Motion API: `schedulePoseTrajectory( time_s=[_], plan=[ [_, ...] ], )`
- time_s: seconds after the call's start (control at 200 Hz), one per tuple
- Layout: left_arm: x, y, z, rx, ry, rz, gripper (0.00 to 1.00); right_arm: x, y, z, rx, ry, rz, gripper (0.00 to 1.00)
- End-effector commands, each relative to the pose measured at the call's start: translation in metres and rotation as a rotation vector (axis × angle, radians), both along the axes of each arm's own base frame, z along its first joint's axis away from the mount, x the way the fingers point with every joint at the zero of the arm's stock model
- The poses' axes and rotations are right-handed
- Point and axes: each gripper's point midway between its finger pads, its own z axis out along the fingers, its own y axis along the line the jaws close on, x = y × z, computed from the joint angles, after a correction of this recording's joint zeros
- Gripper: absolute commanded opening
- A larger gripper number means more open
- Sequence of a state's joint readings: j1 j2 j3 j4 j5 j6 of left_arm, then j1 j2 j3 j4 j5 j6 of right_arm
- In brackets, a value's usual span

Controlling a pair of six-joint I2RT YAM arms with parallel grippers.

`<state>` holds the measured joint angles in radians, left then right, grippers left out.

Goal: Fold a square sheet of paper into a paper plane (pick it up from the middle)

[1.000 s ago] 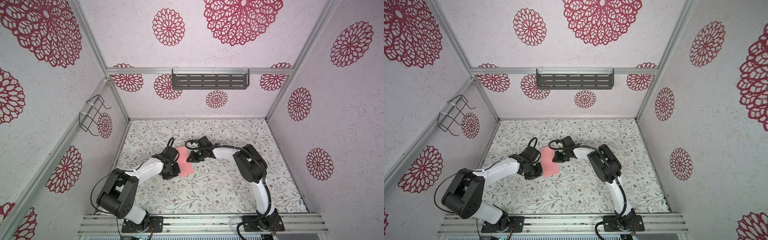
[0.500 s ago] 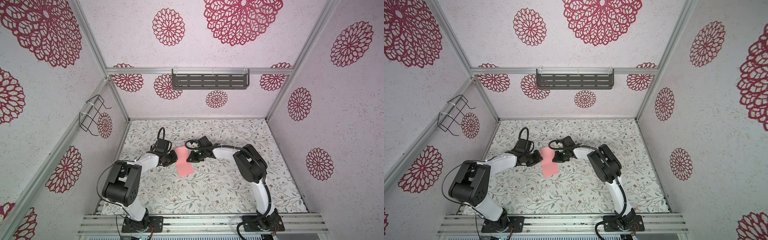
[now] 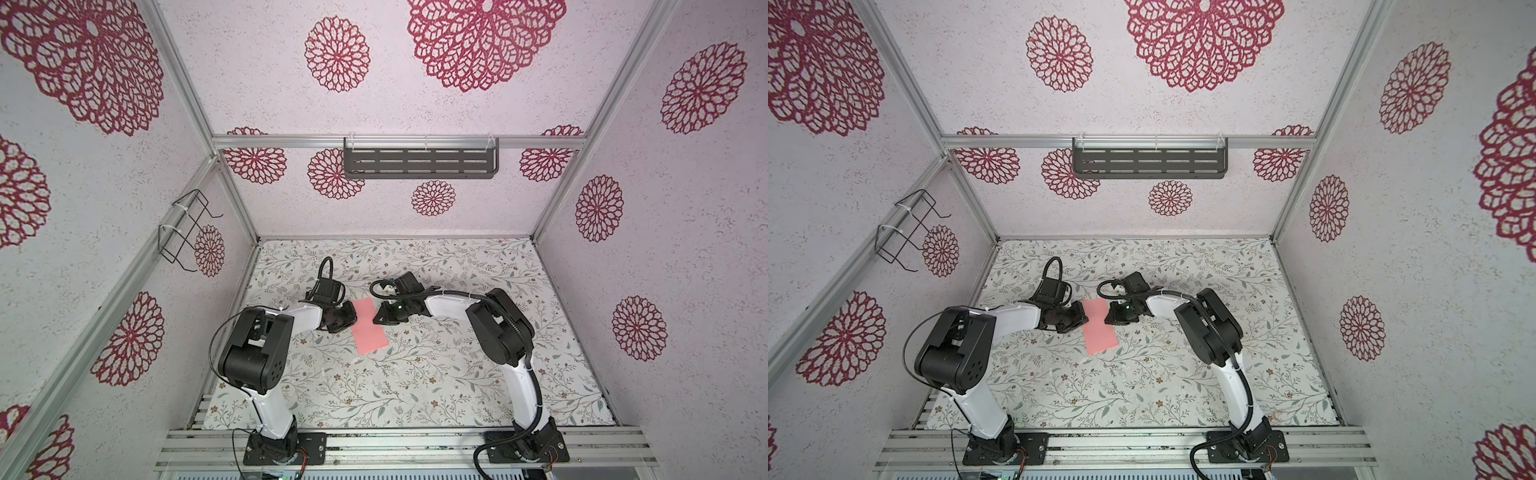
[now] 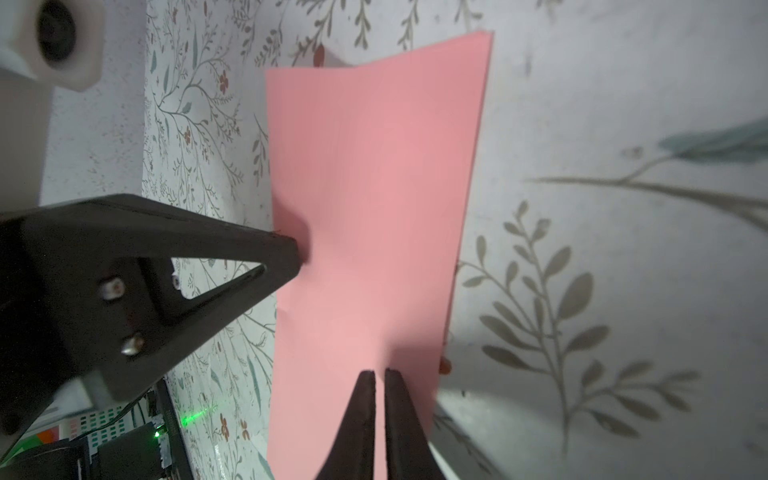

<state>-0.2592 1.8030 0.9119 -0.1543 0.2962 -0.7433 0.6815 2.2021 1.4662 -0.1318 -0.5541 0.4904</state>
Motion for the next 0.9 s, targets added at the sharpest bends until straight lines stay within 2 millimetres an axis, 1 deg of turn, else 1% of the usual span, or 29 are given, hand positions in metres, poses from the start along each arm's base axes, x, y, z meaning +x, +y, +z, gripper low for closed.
schedulePoseTrajectory(
  time_s=[0.0, 0.055, 0.095, 0.21, 0.26, 0.315, 0.415, 0.54, 0.77, 0.896],
  plan=[
    [0.001, 0.005, -0.009, 0.03, 0.017, -0.001, 0.08, -0.023, -0.053, -0.065, -0.274, 0.141, -0.066, 0.13],
    [-0.001, 0.007, -0.012, 0.035, 0.029, 0.0, 0.07, -0.021, -0.048, -0.057, -0.248, 0.141, -0.063, 0.13],
    [-0.003, 0.007, -0.015, 0.042, 0.041, 0.0, 0.07, -0.018, -0.041, -0.046, -0.203, 0.138, -0.058, 0.13],
    [-0.008, 0.011, -0.024, 0.07, 0.077, 0.002, 0.06, 0.002, -0.022, -0.006, -0.093, 0.087, -0.071, 0.13],
    [-0.011, 0.013, -0.027, 0.078, 0.091, 0.003, 0.06, 0.011, -0.017, 0.008, -0.064, 0.064, -0.082, 0.13],
    [-0.012, 0.013, -0.028, 0.082, 0.097, 0.005, 0.06, 0.019, -0.011, 0.017, -0.033, 0.051, -0.093, 0.13],
    [-0.012, 0.014, -0.029, 0.087, 0.102, 0.005, 0.06, 0.032, -0.004, 0.019, -0.017, 0.043, -0.112, 0.13],
    [-0.014, 0.015, -0.03, 0.096, 0.109, 0.0, 0.06, 0.041, 0.003, 0.014, -0.01, 0.044, -0.115, 0.13],
    [-0.015, 0.016, -0.03, 0.103, 0.121, -0.004, 0.06, 0.043, 0.007, 0.001, -0.027, 0.063, -0.086, 0.13],
    [-0.016, 0.015, -0.028, 0.101, 0.119, -0.011, 0.06, 0.04, -0.003, -0.013, -0.078, 0.08, -0.096, 0.13]
  ],
)
